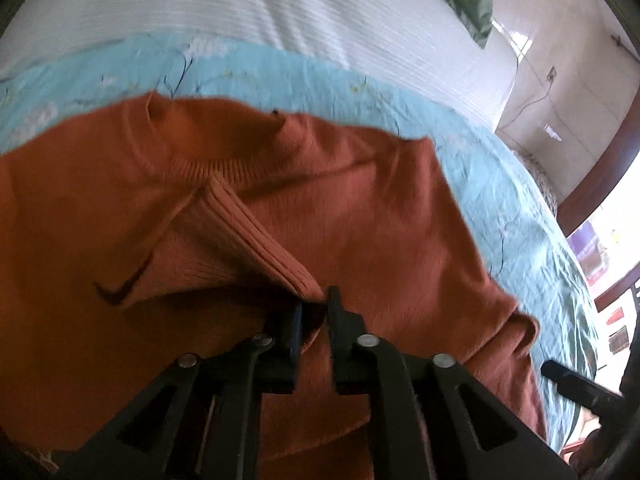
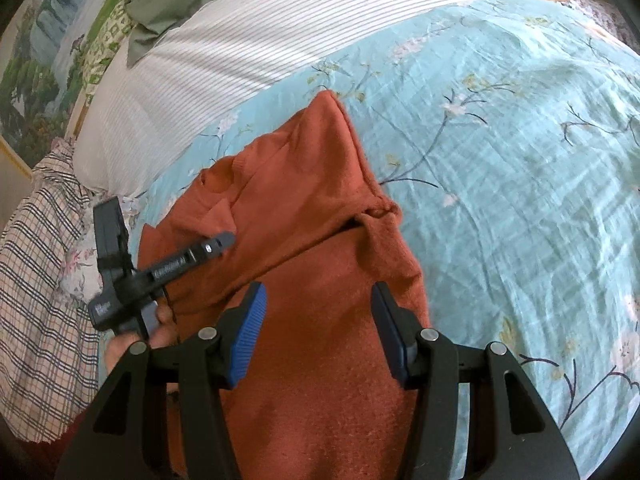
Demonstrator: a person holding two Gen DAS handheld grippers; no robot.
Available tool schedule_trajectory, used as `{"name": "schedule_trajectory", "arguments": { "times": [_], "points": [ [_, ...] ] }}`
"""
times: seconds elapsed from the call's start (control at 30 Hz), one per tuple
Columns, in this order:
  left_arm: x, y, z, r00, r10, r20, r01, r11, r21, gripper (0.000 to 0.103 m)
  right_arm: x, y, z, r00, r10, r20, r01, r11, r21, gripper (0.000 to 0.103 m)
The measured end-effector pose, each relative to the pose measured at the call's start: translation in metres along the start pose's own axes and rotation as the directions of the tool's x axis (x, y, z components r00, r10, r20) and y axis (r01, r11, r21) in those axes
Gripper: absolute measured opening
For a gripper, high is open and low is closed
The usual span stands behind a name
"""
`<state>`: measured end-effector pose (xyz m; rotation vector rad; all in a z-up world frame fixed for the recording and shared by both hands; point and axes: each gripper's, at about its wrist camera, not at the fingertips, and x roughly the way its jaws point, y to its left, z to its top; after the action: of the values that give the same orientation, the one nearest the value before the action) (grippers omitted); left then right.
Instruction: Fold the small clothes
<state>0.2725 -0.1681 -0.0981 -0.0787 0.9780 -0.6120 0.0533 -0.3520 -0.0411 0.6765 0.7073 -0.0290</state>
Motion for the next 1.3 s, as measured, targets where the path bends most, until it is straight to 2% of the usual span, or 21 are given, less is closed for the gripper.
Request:
{"name": "schedule_trajectory", "arguments": {
  "times": [0.03, 0.1, 0.17, 0.3, 0.43, 0.5, 0.6, 0.67, 0.7, 0.83, 0.87, 0.9, 0.93, 1.0, 1.07, 1.13, 1.17, 1.23, 1.3],
  "points": [
    [-0.002, 0.000, -0.002, 1.000, -0.001, -0.005, 0.001, 1.000, 0.000, 0.025, 0.001, 0.004, 0.001, 1.000, 0.005, -0.001, -0.005, 1.000, -0.010, 0.056],
    [-0.012, 0.005, -0.013, 1.000, 0.004, -0.007, -0.004, 1.000, 0.002, 0.051, 0.003, 0.011, 0.002, 1.000, 0.015, -0.003, -0.015, 1.000, -0.027, 0.056],
    [-0.027, 0.012, -0.023, 1.000, 0.015, -0.003, -0.015, 1.000, -0.004, 0.061, 0.008, 0.020, 0.004, 1.000, 0.030, -0.009, -0.030, 0.998, -0.051, 0.056],
    [-0.064, 0.035, -0.051, 0.999, 0.037, -0.005, -0.037, 0.999, -0.024, 0.061, 0.025, 0.049, 0.007, 0.998, 0.045, -0.036, -0.050, 0.989, -0.142, 0.056],
    [-0.108, 0.075, -0.075, 0.990, 0.139, 0.030, -0.137, 0.989, -0.057, 0.061, 0.054, 0.088, 0.011, 0.997, 0.031, -0.068, -0.049, 0.956, -0.288, 0.056],
    [-0.129, 0.103, -0.082, 0.972, 0.228, 0.049, -0.222, 0.970, -0.102, 0.061, 0.070, 0.109, 0.014, 0.997, 0.030, -0.075, -0.055, 0.930, -0.363, 0.056],
    [-0.144, 0.140, -0.086, 0.949, 0.313, 0.050, -0.300, 0.937, -0.177, 0.061, 0.098, 0.135, 0.019, 0.996, 0.020, -0.092, -0.061, 0.884, -0.463, 0.058],
    [-0.149, 0.167, -0.087, 0.937, 0.349, 0.025, -0.334, 0.914, -0.232, 0.061, 0.114, 0.149, 0.021, 0.995, 0.007, -0.102, -0.059, 0.851, -0.521, 0.066],
    [-0.150, 0.176, -0.087, 0.934, 0.357, 0.024, -0.341, 0.907, -0.249, 0.061, 0.127, 0.160, 0.022, 0.994, -0.002, -0.109, -0.060, 0.824, -0.564, 0.066],
    [-0.150, 0.203, -0.082, 0.904, 0.428, 0.015, -0.405, 0.867, -0.291, 0.061, 0.161, 0.181, 0.025, 0.993, -0.043, -0.106, -0.037, 0.761, -0.647, 0.066],
    [-0.149, 0.206, -0.079, 0.902, 0.431, 0.014, -0.407, 0.862, -0.301, 0.061, 0.167, 0.182, 0.027, 0.993, -0.046, -0.107, -0.035, 0.760, -0.649, 0.060],
    [-0.148, 0.210, -0.078, 0.902, 0.431, 0.015, -0.405, 0.859, -0.313, 0.061, 0.173, 0.182, 0.029, 0.993, -0.046, -0.112, -0.037, 0.764, -0.644, 0.047],
    [-0.146, 0.212, -0.075, 0.899, 0.437, 0.017, -0.409, 0.854, -0.320, 0.061, 0.179, 0.180, 0.032, 0.991, -0.049, -0.125, -0.041, 0.778, -0.627, 0.010],
    [-0.143, 0.214, -0.071, 0.892, 0.452, 0.020, -0.422, 0.847, -0.323, 0.061, 0.180, 0.175, 0.040, 0.989, -0.051, -0.137, -0.038, 0.814, -0.580, 0.006],
    [-0.140, 0.214, -0.068, 0.885, 0.465, 0.024, -0.434, 0.842, -0.319, 0.061, 0.155, 0.165, 0.054, 0.996, 0.025, -0.083, -0.063, 0.864, -0.499, 0.006],
    [-0.138, 0.213, -0.066, 0.877, 0.479, 0.033, -0.446, 0.839, -0.313, 0.061, 0.118, 0.142, 0.070, 0.994, 0.111, 0.011, -0.098, 0.917, -0.388, 0.006],
    [-0.138, 0.214, -0.067, 0.876, 0.480, 0.034, -0.446, 0.837, -0.316, 0.061, 0.104, 0.130, 0.074, 0.991, 0.124, 0.050, -0.100, 0.935, -0.341, 0.006],
    [-0.137, 0.217, -0.070, 0.875, 0.482, 0.035, -0.444, 0.831, -0.334, 0.061, 0.088, 0.097, 0.078, 0.989, 0.110, 0.100, -0.085, 0.971, -0.223, 0.006],
    [-0.138, 0.215, -0.071, 0.872, 0.488, 0.039, -0.447, 0.827, -0.341, 0.061, 0.092, 0.070, 0.074, 0.995, 0.052, 0.082, -0.039, 0.986, -0.161, 0.006]
  ]
}}
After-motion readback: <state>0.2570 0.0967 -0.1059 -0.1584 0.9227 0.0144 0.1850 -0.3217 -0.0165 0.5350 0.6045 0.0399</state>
